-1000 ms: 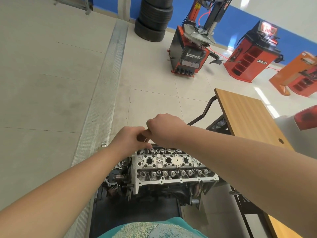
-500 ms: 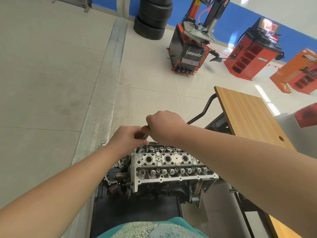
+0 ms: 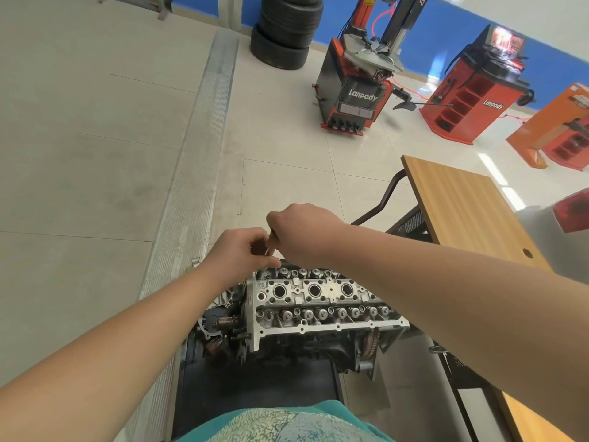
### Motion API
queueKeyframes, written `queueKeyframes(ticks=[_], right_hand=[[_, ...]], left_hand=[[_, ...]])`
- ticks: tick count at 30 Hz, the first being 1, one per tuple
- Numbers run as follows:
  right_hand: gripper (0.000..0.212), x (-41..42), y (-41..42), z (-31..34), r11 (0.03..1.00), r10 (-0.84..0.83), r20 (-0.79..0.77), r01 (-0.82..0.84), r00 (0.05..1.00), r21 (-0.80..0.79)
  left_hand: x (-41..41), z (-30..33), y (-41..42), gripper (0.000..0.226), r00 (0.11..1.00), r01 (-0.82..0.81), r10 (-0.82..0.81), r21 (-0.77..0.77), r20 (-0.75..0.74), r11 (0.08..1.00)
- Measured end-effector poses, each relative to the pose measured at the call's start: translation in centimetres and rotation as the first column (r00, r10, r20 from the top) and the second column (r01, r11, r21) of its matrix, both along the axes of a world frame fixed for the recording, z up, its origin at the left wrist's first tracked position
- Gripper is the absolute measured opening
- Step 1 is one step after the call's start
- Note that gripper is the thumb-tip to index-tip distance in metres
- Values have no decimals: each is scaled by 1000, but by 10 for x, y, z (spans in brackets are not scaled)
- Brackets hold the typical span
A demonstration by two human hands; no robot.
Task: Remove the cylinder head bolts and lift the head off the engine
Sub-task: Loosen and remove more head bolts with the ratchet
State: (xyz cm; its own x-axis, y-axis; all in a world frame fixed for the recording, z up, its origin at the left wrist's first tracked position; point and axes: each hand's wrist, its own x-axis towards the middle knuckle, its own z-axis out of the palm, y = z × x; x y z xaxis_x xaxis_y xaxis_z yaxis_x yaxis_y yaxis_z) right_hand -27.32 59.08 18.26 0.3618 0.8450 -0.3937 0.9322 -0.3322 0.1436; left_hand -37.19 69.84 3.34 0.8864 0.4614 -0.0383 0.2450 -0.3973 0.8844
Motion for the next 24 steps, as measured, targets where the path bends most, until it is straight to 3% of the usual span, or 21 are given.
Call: queueKeyframes(ticks=[1, 3, 6, 8, 12, 15, 18, 21, 24], right_hand=[[14, 4, -2, 0, 999, 46, -46, -45, 998, 10], [38, 9, -7, 4, 990, 140, -145, -139, 979, 18], [44, 9, -10, 7, 995, 65, -223, -46, 973, 87], [47, 6, -7, 4, 995, -11, -156, 27, 988, 99], [32, 5, -1, -5, 995, -73, 24, 71, 997, 75], [8, 9, -8, -6, 991, 114, -13, -113, 993, 78], [26, 16, -13, 0, 942, 328, -79, -320, 941, 102], [35, 11, -11, 1, 976, 109, -195, -68, 975, 207], [37, 9, -2, -4, 987, -83, -64, 91, 994, 130]], left_hand=[[-2, 1, 0, 32, 998, 56, -57, -39, -8, 998], [-5, 5, 1, 39, 989, 134, -140, -106, -46, 985], [-3, 9, 2, 27, 988, 131, -132, -16, -77, 991], [1, 12, 0, 15, 997, 51, -50, 15, -61, 999], [5, 12, -5, 25, 999, 9, -5, 70, -51, 998], [0, 7, -2, 26, 991, 121, -125, -82, -46, 989], [-3, 4, 3, 33, 991, 111, -113, -25, -75, 993], [0, 5, 6, 24, 999, -31, 31, 9, -32, 999], [4, 4, 5, 27, 1000, -28, 28, 21, -6, 999]])
